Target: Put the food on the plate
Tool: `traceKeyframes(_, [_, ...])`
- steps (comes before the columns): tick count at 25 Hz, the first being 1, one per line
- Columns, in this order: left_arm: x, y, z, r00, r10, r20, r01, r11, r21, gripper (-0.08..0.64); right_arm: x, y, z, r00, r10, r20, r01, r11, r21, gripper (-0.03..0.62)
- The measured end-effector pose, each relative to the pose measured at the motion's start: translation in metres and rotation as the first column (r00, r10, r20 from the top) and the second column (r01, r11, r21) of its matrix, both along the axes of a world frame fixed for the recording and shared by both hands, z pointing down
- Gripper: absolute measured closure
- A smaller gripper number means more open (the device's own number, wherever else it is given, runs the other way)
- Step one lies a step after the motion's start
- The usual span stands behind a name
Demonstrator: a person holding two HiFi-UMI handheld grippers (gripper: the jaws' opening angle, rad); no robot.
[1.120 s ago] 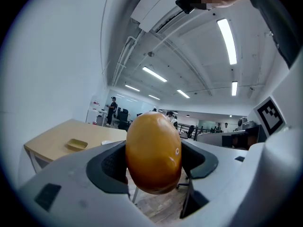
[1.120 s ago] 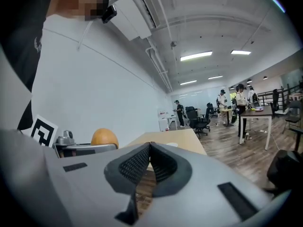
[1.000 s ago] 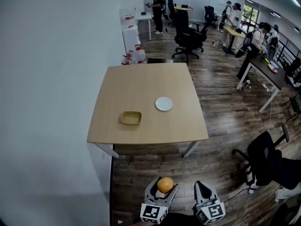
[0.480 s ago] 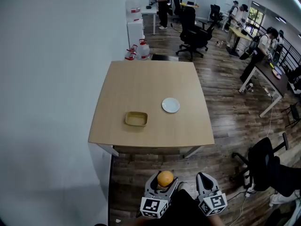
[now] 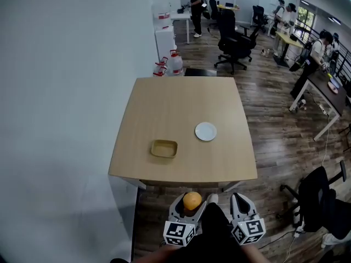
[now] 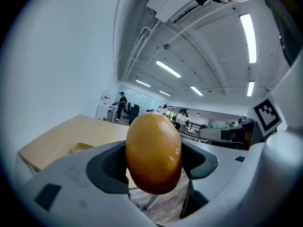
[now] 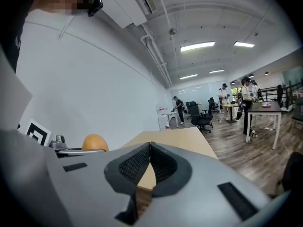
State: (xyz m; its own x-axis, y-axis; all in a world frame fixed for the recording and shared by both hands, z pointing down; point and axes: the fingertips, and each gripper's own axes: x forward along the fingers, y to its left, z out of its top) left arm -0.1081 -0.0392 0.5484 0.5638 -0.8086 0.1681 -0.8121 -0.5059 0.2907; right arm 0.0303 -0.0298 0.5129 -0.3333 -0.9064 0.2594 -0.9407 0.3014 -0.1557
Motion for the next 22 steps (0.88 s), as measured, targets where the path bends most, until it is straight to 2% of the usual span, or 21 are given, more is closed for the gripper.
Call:
traceKeyframes(4, [0.019,-0.048,0.013,0.998,0.063,0.028,-0.061,0.997,-0.044,0.241,0.001,-0.052,-0.001,0.999,-0.051,-0.013,0.051,0.999,0.014,0.532])
traceKeyframes(6, [0.033,-0.068,0.022,0.996,0.080,0.040,-0.077,0.995,-0.069,0.241,0.008,-0.074,-0.002,0.998,-0.069,0.009,0.069,0.997,0.018,0.532])
traceKeyframes(9, [0.049,-0.101,0.030,0.996,0.076,0.052,-0.071,0.994,-0.084,0.241,0.018,-0.105,-0.008,0.995,-0.091,0.039,0.090,0.995,0.036,0.532])
traceKeyframes(12, [0.059,-0.140,0.038,0.994,0.066,0.083,-0.060,0.996,-0.067,0.241,0.027,-0.140,-0.011,0.993,-0.109,0.049,0.107,0.993,0.044,0.532])
traceKeyframes(16, [0.067,-0.178,0.067,0.994,0.047,0.100,-0.034,0.992,-0.124,0.241,0.031,-0.183,-0.014,0.986,-0.156,0.051,0.153,0.987,0.057,0.532])
traceKeyframes(19, [0.075,-0.206,0.079,0.989,0.063,0.134,-0.046,0.991,-0.128,0.241,0.034,-0.213,-0.018,0.984,-0.166,0.064,0.162,0.985,0.064,0.532])
traceKeyframes(22, [0.079,-0.238,0.091,0.992,0.045,0.121,-0.026,0.988,-0.150,0.241,0.042,-0.238,-0.013,0.985,-0.154,0.076,0.151,0.987,0.052,0.532])
